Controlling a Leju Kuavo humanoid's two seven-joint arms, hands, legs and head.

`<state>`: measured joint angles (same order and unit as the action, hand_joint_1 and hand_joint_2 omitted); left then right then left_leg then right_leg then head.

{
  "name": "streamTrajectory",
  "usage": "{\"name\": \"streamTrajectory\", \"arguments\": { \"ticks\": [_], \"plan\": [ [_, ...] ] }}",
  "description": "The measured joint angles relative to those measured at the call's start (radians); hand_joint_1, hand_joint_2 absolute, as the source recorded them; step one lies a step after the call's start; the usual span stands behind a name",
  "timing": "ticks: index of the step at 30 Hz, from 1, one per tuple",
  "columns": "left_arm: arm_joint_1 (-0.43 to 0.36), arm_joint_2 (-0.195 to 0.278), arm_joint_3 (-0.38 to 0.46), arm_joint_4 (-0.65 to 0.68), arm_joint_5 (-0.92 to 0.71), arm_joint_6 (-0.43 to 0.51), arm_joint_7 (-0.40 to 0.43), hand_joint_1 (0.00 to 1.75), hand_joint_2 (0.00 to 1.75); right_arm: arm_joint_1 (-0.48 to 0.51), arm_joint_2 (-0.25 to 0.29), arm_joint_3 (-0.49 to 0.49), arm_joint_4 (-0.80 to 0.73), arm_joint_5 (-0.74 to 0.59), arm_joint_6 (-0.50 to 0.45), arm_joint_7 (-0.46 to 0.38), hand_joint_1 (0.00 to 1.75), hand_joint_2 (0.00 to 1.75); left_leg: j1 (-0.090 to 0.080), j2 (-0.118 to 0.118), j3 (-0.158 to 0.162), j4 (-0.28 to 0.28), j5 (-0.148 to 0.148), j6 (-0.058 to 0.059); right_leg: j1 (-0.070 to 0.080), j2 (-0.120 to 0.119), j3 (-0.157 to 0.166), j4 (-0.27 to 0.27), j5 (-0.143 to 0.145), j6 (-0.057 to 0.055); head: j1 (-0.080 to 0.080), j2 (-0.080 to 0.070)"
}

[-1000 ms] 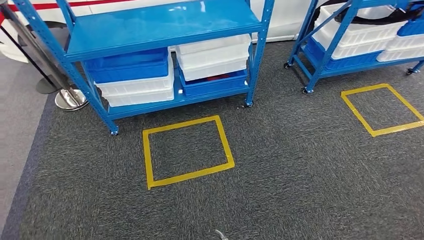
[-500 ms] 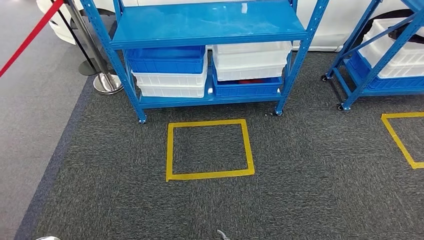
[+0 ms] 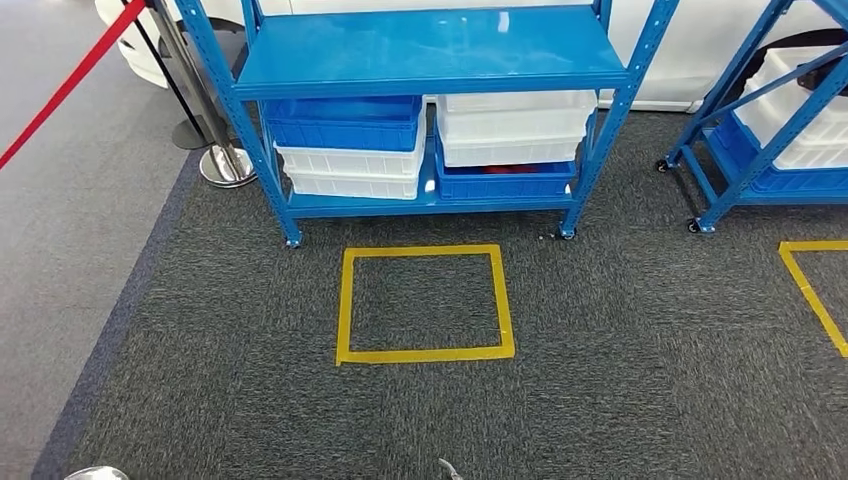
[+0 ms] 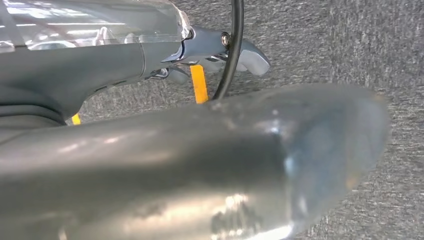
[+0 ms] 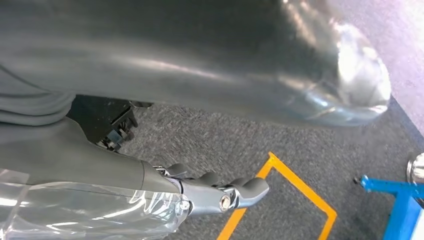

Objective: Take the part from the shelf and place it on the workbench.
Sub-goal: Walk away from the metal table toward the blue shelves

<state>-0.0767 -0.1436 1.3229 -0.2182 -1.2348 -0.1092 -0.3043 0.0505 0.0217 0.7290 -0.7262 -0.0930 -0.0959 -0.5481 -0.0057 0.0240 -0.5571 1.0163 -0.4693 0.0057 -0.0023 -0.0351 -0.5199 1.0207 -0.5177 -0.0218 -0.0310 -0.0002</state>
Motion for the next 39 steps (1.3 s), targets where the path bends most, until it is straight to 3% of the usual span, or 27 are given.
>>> {"name": "streamTrajectory", "arguments": {
  "ticks": [2,4,7,9,10,11,13,14,15,17,18,19,21,23,24,25,26,29,30,31,33,35,38,39],
  "plan": [
    [0.003,-0.001,0.0,0.0,0.0,0.001,0.0,0.0,0.0,-0.001,0.0,-0.001,0.001,0.0,0.001,-0.001,0.0,0.0,0.001,-0.007,0.014,-0.017,-0.003,0.012,-0.001,-0.002,0.005,0.01,0.006,0.013,0.0,0.0],
    [0.005,-0.002,0.001,0.0,0.0,0.002,-0.001,0.0,0.0,-0.002,0.0,-0.002,0.002,0.0,0.001,-0.002,0.0,0.0,0.007,-0.014,0.041,-0.029,-0.008,0.023,-0.003,0.01,-0.014,0.06,-0.002,0.021,0.004,0.0],
    [0.003,-0.002,0.001,0.0,0.001,0.002,-0.002,0.0,0.0,-0.002,-0.001,-0.002,0.005,-0.001,0.001,-0.002,0.0,0.0,0.008,-0.021,0.069,-0.034,-0.027,0.031,-0.004,0.026,-0.133,0.226,-0.064,0.031,0.011,0.0],
    [0.005,-0.002,0.001,0.0,0.001,0.002,-0.001,0.0,0.0,-0.002,-0.001,-0.002,0.007,-0.001,0.001,-0.002,0.0,0.0,0.007,-0.028,0.091,-0.034,-0.046,0.029,-0.004,0.027,-0.2,0.278,-0.081,0.034,0.012,0.0],
    [0.007,-0.003,0.001,0.0,0.001,0.002,-0.001,0.0,0.0,-0.002,-0.002,-0.002,0.008,-0.001,0.001,-0.002,0.0,0.0,0.007,-0.031,0.106,-0.034,-0.057,0.027,-0.004,0.027,-0.208,0.255,-0.064,0.033,0.012,0.0],
    [0.008,-0.004,0.001,0.0,0.001,0.001,-0.001,0.0,0.0,-0.001,-0.002,-0.002,0.009,-0.001,0.001,-0.002,0.0,0.0,0.007,-0.033,0.122,-0.034,-0.07,0.025,-0.004,0.028,-0.202,0.203,-0.027,0.031,0.013,0.0],
    [0.01,-0.007,0.001,0.001,0.0,0.001,-0.001,0.0,0.0,0.0,-0.003,-0.003,0.013,-0.001,0.001,-0.002,0.0,0.0,0.006,-0.036,0.149,-0.035,-0.098,0.019,0.0,0.031,-0.18,0.082,0.08,0.021,0.016,0.0],
    [0.009,-0.008,0.001,0.001,0.0,0.001,-0.001,0.0,0.0,0.001,-0.003,-0.003,0.015,-0.001,0.001,-0.002,0.0,0.0,0.006,-0.037,0.158,-0.038,-0.111,0.013,0.003,0.033,-0.172,0.046,0.114,0.015,0.018,0.0],
    [0.009,-0.009,0.001,0.001,0.0,0.001,-0.001,0.0,0.0,0.002,-0.003,-0.003,0.017,-0.001,0.001,-0.002,0.0,0.0,0.006,-0.038,0.17,-0.041,-0.119,0.007,0.006,0.035,-0.168,0.03,0.13,0.008,0.019,0.0],
    [0.004,-0.009,0.001,0.001,0.0,0.001,-0.002,0.0,0.0,0.003,-0.001,-0.004,0.018,-0.001,0.002,-0.004,0.0,0.0,0.006,-0.039,0.183,-0.038,-0.115,-0.005,0.007,0.036,-0.149,0.023,0.114,-0.005,0.019,0.0],
    [0.001,-0.009,0.001,0.001,0.0,0.0,-0.002,0.0,0.0,0.004,-0.001,-0.004,0.018,-0.001,0.002,-0.005,0.0,0.0,0.007,-0.038,0.177,-0.011,-0.101,-0.01,0.004,0.036,-0.134,0.014,0.109,-0.011,0.019,0.0],
    [-0.001,-0.009,0.001,0.001,0.0,0.0,-0.002,0.0,0.0,0.004,0.0,-0.005,0.018,-0.001,0.003,-0.007,0.0,0.0,0.008,-0.036,0.151,0.039,-0.087,-0.015,0.001,0.034,-0.116,0.005,0.102,-0.016,0.017,0.0],
    [-0.003,-0.008,0.001,0.001,0.0,-0.001,-0.002,0.0,0.0,0.004,0.001,-0.006,0.019,-0.001,0.003,-0.009,0.0,0.0,0.011,-0.032,0.067,0.174,-0.095,-0.025,-0.004,0.031,-0.078,-0.012,0.085,-0.023,0.013,0.0],
    [0.0,-0.009,0.001,0.001,0.0,-0.002,-0.001,0.0,0.0,0.004,0.001,-0.008,0.02,-0.001,0.004,-0.01,0.0,0.0,0.015,-0.031,-0.015,0.255,-0.175,-0.032,-0.005,0.032,-0.043,-0.019,0.064,-0.024,0.011,0.0],
    [0.002,-0.009,0.001,0.001,0.0,-0.002,0.0,0.0,0.0,0.005,0.002,-0.009,0.02,0.0,0.005,-0.01,0.0,0.0,0.017,-0.03,-0.043,0.259,-0.214,-0.034,-0.006,0.035,-0.025,-0.02,0.051,-0.023,0.011,0.0],
    [0.004,-0.009,0.001,0.001,0.0,-0.001,0.001,0.0,0.0,0.005,0.002,-0.01,0.021,0.0,0.006,-0.01,0.0,0.0,0.018,-0.03,-0.06,0.239,-0.227,-0.035,-0.006,0.037,-0.007,-0.02,0.037,-0.022,0.01,0.0],
    [0.004,-0.009,0.001,0.001,0.0,-0.001,0.003,0.0,0.0,0.004,0.003,-0.011,0.022,0.001,0.006,-0.011,0.0,0.0,0.019,-0.03,-0.069,0.198,-0.206,-0.034,-0.007,0.038,0.012,-0.02,0.023,-0.019,0.01,0.0],
    [0.008,-0.009,0.002,0.001,0.0,0.0,0.01,0.0,0.0,0.005,0.004,-0.013,0.025,0.002,0.009,-0.013,0.0,0.0,0.015,-0.022,-0.081,0.048,0.002,-0.023,-0.003,0.038,0.047,-0.013,-0.016,-0.006,0.009,0.0],
    [0.009,-0.009,0.002,0.001,0.0,0.0,0.012,0.0,0.0,0.005,0.004,-0.014,0.025,0.002,0.011,-0.013,0.0,0.0,0.013,-0.02,-0.085,0.027,0.051,-0.017,-0.001,0.039,0.05,-0.01,-0.026,0.0,0.009,0.0],
    [0.009,-0.009,0.002,0.001,0.0,0.001,0.014,0.0,0.0,0.004,0.004,-0.015,0.026,0.002,0.012,-0.014,0.0,0.0,0.01,-0.02,-0.088,0.022,0.069,-0.011,0.0,0.04,0.052,-0.009,-0.034,0.006,0.01,0.0],
    [0.008,-0.009,0.002,0.001,0.0,0.002,0.016,0.0,0.0,0.004,0.004,-0.017,0.026,0.003,0.014,-0.015,0.0,0.0,0.012,-0.024,-0.083,0.02,0.072,0.001,0.0,0.039,0.057,-0.009,-0.048,0.019,0.01,0.0],
    [0.004,-0.009,0.002,0.001,0.0,0.001,0.016,0.0,0.0,0.003,0.004,-0.018,0.026,0.005,0.016,-0.016,0.0,0.0,0.016,-0.026,-0.073,0.01,0.069,0.013,-0.002,0.037,0.039,0.041,-0.083,0.028,0.012,0.0],
    [0.001,-0.008,0.002,0.001,0.0,0.0,0.016,0.0,0.0,0.003,0.004,-0.019,0.027,0.009,0.017,-0.016,0.0,0.0,0.013,-0.026,-0.062,0.007,0.057,0.026,-0.003,0.037,-0.073,0.232,-0.161,0.033,0.014,0.0],
    [0.001,-0.008,0.002,0.001,0.0,0.0,0.016,0.0,0.0,0.003,0.004,-0.02,0.028,0.01,0.018,-0.016,0.0,0.0,0.011,-0.027,-0.058,0.007,0.052,0.027,-0.003,0.037,-0.106,0.272,-0.162,0.034,0.014,0.0]
  ]
}}
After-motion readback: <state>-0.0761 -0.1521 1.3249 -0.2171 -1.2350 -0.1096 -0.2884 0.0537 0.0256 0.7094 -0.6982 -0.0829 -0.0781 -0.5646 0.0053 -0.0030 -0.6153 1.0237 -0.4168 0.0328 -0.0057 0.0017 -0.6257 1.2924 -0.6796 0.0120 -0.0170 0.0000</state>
